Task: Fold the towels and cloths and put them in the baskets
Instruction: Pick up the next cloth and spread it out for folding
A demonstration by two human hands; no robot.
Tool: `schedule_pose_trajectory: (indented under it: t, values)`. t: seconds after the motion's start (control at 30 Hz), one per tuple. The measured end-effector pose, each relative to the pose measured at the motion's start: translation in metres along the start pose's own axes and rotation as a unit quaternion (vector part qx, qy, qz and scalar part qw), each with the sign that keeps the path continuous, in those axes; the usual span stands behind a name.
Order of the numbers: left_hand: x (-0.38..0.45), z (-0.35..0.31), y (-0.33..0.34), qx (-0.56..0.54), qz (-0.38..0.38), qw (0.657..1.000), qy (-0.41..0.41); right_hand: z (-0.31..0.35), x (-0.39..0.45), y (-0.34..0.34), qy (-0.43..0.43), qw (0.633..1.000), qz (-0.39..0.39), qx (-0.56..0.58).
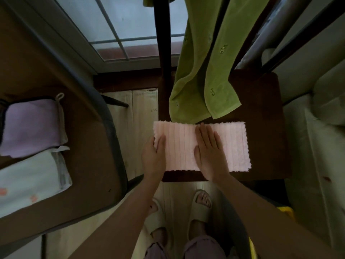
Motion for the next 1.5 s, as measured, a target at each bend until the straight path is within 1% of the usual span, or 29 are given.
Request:
schedule_pose_trajectory:
  t: [0.07, 0.1, 0.13, 0.17, 0.2, 0.23, 0.27, 0.3, 0.33, 0.37, 0.43, 0.47, 0.5, 0.53, 0.6, 0.63, 0.7, 0.77, 0.8, 0.87, 0.9, 1.03, 1.13, 1.2, 1.27, 1.33, 1.37, 1.43, 1.5]
  values:
    - [-0.006, -0.015, 0.000, -0.013, 0.026, 1.000, 0.007, -0.001, -0.006, -0.018, -0.023, 0.994, -0.010, 0.107]
    - [-0.011, -0.025, 0.000, -0.012, 0.041, 0.999, 0.016, -0.005, -0.010, -0.035, -0.013, 0.983, -0.031, 0.183]
    - [-0.017, -0.034, 0.003, -0.003, 0.058, 0.998, 0.030, -0.012, -0.016, -0.053, 0.025, 0.961, -0.049, 0.270]
    - [-0.025, -0.045, 0.008, 0.004, 0.082, 0.996, 0.041, -0.023, -0.023, -0.067, 0.091, 0.925, -0.052, 0.365]
    - [-0.033, -0.054, 0.017, 0.000, 0.109, 0.993, 0.048, -0.035, -0.030, -0.075, 0.165, 0.868, -0.037, 0.466]
    - [-0.043, -0.064, 0.030, -0.019, 0.140, 0.989, 0.048, -0.047, -0.036, -0.078, 0.227, 0.797, -0.019, 0.559]
    - [-0.050, -0.068, 0.044, -0.037, 0.170, 0.984, 0.047, -0.056, -0.041, -0.078, 0.274, 0.731, -0.003, 0.625]
    - [-0.057, -0.072, 0.063, -0.044, 0.203, 0.977, 0.040, -0.067, -0.047, -0.077, 0.313, 0.682, 0.004, 0.661]
    - [-0.064, -0.074, 0.084, -0.034, 0.241, 0.970, 0.028, -0.079, -0.051, -0.077, 0.342, 0.652, 0.005, 0.677]
    - [-0.070, -0.074, 0.104, -0.024, 0.276, 0.961, 0.005, -0.089, -0.055, -0.076, 0.366, 0.640, 0.002, 0.675]
    - [-0.079, -0.069, 0.133, -0.015, 0.314, 0.949, -0.036, -0.107, -0.060, -0.073, 0.407, 0.648, -0.003, 0.644]
    - [-0.080, -0.066, 0.141, 0.001, 0.305, 0.952, -0.019, -0.113, -0.061, -0.071, 0.416, 0.655, -0.001, 0.631]
    - [-0.077, -0.066, 0.142, 0.039, 0.272, 0.961, 0.030, -0.117, -0.059, -0.068, 0.415, 0.669, 0.008, 0.617]
    - [-0.072, -0.067, 0.139, 0.098, 0.215, 0.967, 0.097, -0.119, -0.055, -0.066, 0.400, 0.696, 0.020, 0.596]
    - [-0.060, -0.074, 0.127, 0.214, 0.093, 0.946, 0.225, -0.122, -0.046, -0.062, 0.357, 0.759, 0.026, 0.544]
    - [-0.053, -0.076, 0.123, 0.244, 0.052, 0.935, 0.252, -0.124, -0.042, -0.060, 0.342, 0.781, 0.018, 0.522]
    - [-0.038, -0.077, 0.116, 0.248, 0.010, 0.939, 0.239, -0.124, -0.036, -0.059, 0.301, 0.833, -0.004, 0.464]
    - [-0.029, -0.073, 0.115, 0.213, 0.034, 0.955, 0.203, -0.117, -0.033, -0.064, 0.203, 0.906, -0.027, 0.372]
    - [-0.025, -0.071, 0.118, 0.196, 0.067, 0.960, 0.190, -0.111, -0.032, -0.067, 0.146, 0.927, -0.040, 0.345]
    - [-0.016, -0.071, 0.124, 0.197, 0.125, 0.954, 0.189, -0.107, -0.033, -0.069, 0.070, 0.938, -0.056, 0.335]
    - [-0.011, -0.072, 0.126, 0.210, 0.148, 0.946, 0.197, -0.107, -0.033, -0.069, 0.057, 0.936, -0.059, 0.343]
    - [-0.002, -0.074, 0.125, 0.223, 0.216, 0.931, 0.190, -0.117, -0.023, -0.056, 0.126, 0.910, -0.014, 0.394]
    - [0.004, -0.073, 0.123, 0.225, 0.212, 0.935, 0.175, -0.125, -0.015, -0.046, 0.204, 0.891, 0.011, 0.406]
    - [0.006, -0.073, 0.123, 0.229, 0.205, 0.937, 0.164, -0.132, -0.012, -0.057, 0.264, 0.887, -0.038, 0.377]
    - [0.008, -0.074, 0.123, 0.243, 0.202, 0.936, 0.158, -0.137, -0.014, -0.082, 0.279, 0.906, -0.147, 0.283]
    - [0.010, -0.075, 0.123, 0.257, 0.202, 0.932, 0.158, -0.124, -0.013, -0.105, 0.191, 0.933, -0.231, 0.200]
    - [0.011, -0.075, 0.123, 0.260, 0.204, 0.931, 0.157, -0.113, -0.010, -0.108, 0.119, 0.949, -0.236, 0.170]
    - [0.013, -0.074, 0.123, 0.262, 0.217, 0.927, 0.157, -0.090, -0.006, -0.091, -0.009, 0.975, -0.188, 0.120]
    - [0.016, -0.070, 0.123, 0.260, 0.233, 0.925, 0.151, -0.083, -0.006, -0.065, -0.053, 0.987, -0.117, 0.091]
Point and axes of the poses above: each hand's wrist, its own x-axis towards the middle knuckle, its own y-axis out of the palm, z = x × y, the point moved 7 cm from there along x, towards the middle knuckle
